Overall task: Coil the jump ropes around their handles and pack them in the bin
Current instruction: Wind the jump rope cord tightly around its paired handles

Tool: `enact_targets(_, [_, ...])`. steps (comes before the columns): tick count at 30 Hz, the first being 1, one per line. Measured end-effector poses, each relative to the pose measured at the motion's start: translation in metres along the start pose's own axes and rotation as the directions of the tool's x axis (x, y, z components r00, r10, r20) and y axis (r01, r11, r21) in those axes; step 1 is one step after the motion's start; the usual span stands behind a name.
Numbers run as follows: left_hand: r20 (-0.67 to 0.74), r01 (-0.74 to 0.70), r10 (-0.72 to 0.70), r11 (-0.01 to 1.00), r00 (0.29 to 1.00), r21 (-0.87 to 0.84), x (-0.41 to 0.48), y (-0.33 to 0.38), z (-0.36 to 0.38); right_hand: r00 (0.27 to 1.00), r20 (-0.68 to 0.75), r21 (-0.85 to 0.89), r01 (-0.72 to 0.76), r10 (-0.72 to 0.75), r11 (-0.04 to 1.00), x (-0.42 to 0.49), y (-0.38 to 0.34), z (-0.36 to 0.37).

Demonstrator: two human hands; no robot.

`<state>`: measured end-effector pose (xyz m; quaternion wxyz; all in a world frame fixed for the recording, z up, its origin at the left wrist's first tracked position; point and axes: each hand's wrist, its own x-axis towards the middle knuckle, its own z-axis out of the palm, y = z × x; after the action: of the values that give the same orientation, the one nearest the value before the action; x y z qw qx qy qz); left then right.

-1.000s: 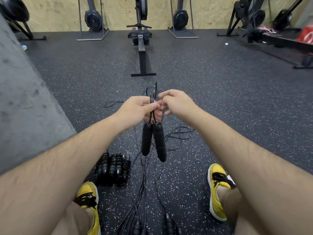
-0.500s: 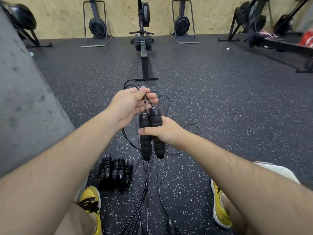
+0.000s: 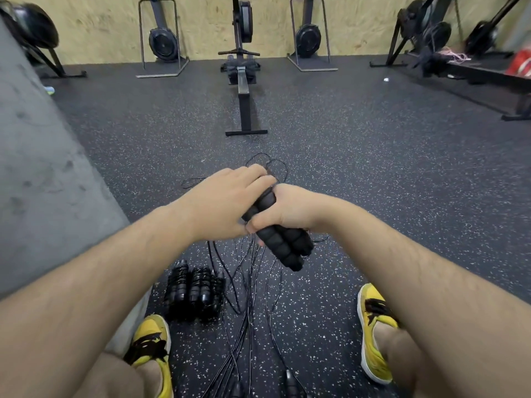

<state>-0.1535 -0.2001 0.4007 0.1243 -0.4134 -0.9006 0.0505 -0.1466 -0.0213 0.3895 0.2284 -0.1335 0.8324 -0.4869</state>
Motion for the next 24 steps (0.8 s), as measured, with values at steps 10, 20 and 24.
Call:
enact_targets(10, [0.093, 0.457, -0.448, 0.874, 0.889, -0.166, 0.001, -0.019, 0.006, 0.885, -0.42, -0.618, -0.116, -0.201, 0.778, -0.015, 0.008, -0.005])
enact_targets(20, [0.071, 0.455, -0.449, 0.881, 0.891, -0.13, 0.002, -0.005, 0.015, 0.819, -0.505, -0.498, -0.02, -0.272, 0.867, -0.004, 0.013, 0.005])
enact_targets(24, [-0.122, 0.336, -0.323, 0.937, 0.938, 0.099, 0.002, -0.008, 0.013, 0.8, -0.477, -0.536, 0.065, -0.365, 0.842, -0.004, 0.009, 0.004])
